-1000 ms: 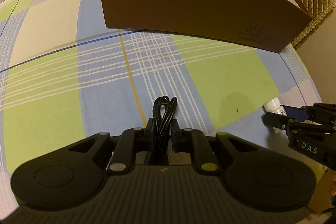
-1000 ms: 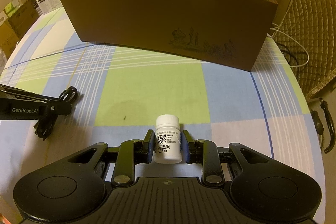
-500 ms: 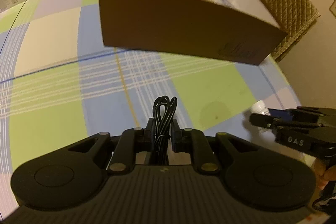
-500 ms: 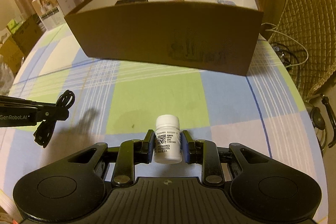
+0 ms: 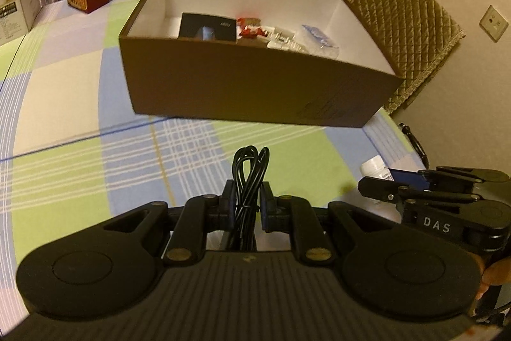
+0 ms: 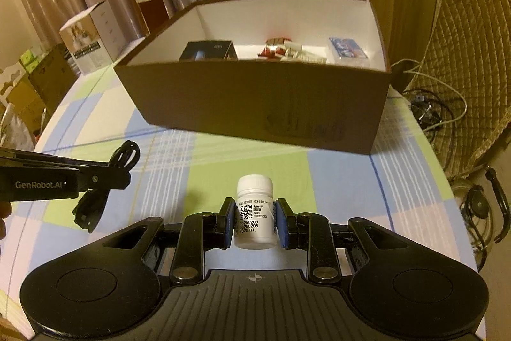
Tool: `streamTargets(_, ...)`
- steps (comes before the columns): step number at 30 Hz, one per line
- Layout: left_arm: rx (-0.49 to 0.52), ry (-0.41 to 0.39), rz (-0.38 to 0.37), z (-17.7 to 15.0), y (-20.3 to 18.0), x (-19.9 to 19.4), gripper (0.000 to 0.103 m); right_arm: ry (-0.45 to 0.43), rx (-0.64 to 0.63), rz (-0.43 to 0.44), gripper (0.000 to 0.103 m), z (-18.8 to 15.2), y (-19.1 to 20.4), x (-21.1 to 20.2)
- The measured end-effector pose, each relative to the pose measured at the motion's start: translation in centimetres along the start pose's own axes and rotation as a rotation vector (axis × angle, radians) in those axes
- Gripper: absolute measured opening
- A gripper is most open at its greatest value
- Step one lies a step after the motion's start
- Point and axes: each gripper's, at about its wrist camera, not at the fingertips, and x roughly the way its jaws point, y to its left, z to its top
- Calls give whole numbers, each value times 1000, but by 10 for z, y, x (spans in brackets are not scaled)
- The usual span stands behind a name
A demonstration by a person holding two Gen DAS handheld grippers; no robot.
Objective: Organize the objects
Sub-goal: 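Lift cable with left tool while right tool lifts pill bottle toward the box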
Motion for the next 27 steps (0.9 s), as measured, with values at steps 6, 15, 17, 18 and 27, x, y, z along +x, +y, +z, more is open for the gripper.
streamTargets(6,24,-29,-14,15,-11,-4,11,-35,7,11,24,14,-2,-8)
streamTargets(15,56,-75,-21,46,-25,-5,11,-107,-7,30,24,48,-2,-16)
streamTargets(17,61,-87,-23,53,-28,-6,11,-120,-11,32,24,55,-2,-17)
streamTargets(18,64,-93,-24,56,-30,-6,11,-128,-13,34,24,59,-2,-17)
streamTargets(27,90,-136,-29,91,-42,-3,11,-181,-16,44,24,92,-9,-17)
